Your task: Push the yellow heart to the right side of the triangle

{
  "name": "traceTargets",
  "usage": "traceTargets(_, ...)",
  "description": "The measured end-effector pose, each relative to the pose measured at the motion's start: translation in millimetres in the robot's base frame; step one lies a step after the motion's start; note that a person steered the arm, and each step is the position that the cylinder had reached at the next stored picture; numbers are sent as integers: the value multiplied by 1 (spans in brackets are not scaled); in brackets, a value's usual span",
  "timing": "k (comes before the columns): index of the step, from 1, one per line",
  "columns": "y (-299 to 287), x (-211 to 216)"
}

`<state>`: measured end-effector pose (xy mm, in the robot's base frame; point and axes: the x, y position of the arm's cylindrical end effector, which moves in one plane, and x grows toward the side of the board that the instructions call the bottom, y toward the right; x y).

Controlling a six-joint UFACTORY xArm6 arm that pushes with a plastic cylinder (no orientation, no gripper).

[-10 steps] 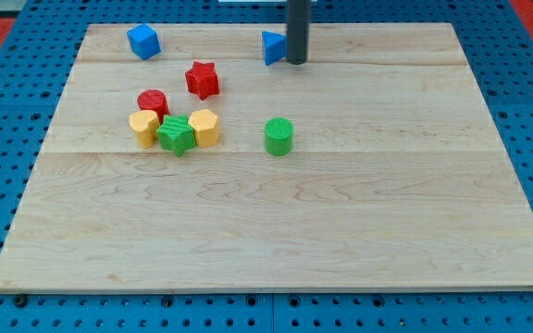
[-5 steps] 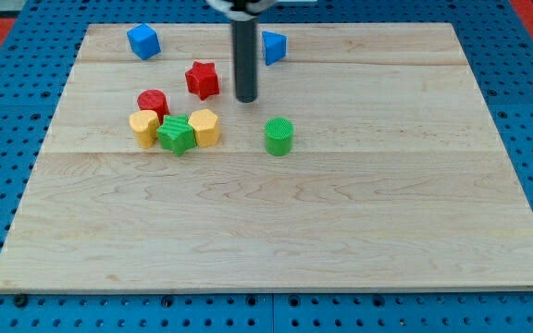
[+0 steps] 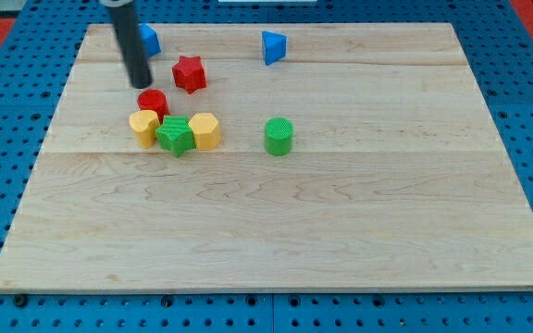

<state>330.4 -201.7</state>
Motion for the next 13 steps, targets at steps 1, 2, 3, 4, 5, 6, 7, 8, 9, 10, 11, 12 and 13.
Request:
traceTargets(1,-28,51)
traceTargets(2,-5,92)
traceTargets(3,65,73)
traceTargets(4,146,47)
traceTargets(5,170,41)
traceTargets(6,170,35)
traceTargets(7,170,29)
traceTargets(8,175,28)
traceTargets(9,197,28)
traceTargets(10,221,27)
traceTargets(11,230,26)
traceTargets(12,242,-9)
traceTargets(13,233,-19)
